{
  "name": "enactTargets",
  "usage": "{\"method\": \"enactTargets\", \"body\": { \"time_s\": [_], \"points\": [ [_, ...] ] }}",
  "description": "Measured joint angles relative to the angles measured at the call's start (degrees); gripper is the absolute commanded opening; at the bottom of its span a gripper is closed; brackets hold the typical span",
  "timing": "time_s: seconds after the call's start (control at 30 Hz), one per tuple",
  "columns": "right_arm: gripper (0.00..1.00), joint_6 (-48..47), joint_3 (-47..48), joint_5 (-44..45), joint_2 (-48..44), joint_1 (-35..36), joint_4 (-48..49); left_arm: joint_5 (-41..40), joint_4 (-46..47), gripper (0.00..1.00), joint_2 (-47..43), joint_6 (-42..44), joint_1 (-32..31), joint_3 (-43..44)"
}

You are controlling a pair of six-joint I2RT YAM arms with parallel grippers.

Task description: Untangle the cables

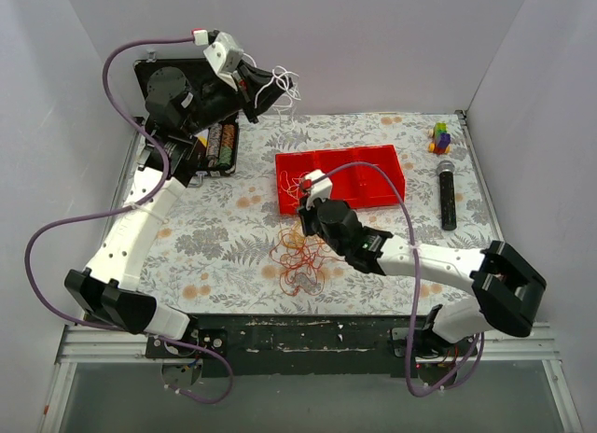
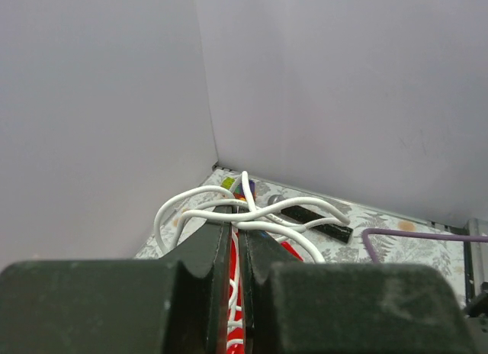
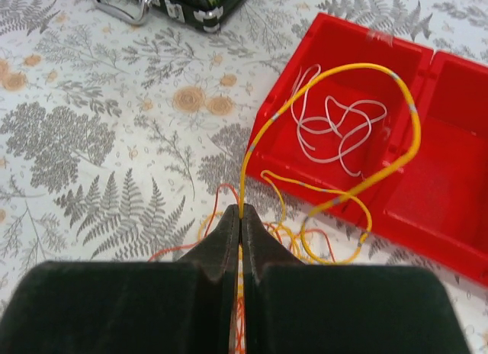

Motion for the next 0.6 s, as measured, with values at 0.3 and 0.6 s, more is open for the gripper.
{"method": "enactTargets", "body": {
  "time_s": [0.3, 0.6],
  "points": [
    [0.01, 5.9, -14.0, 5.4, -24.9, 5.5, -6.7, -10.4, 0.1, 0.00, 2.7, 5.6, 0.0, 2.6],
    [0.01, 15.4, -19.4, 12.7, -42.9, 5.6, -18.5, -16.2, 0.7, 0.00, 12.1, 7.5, -1.8, 9.8]
  ]
}}
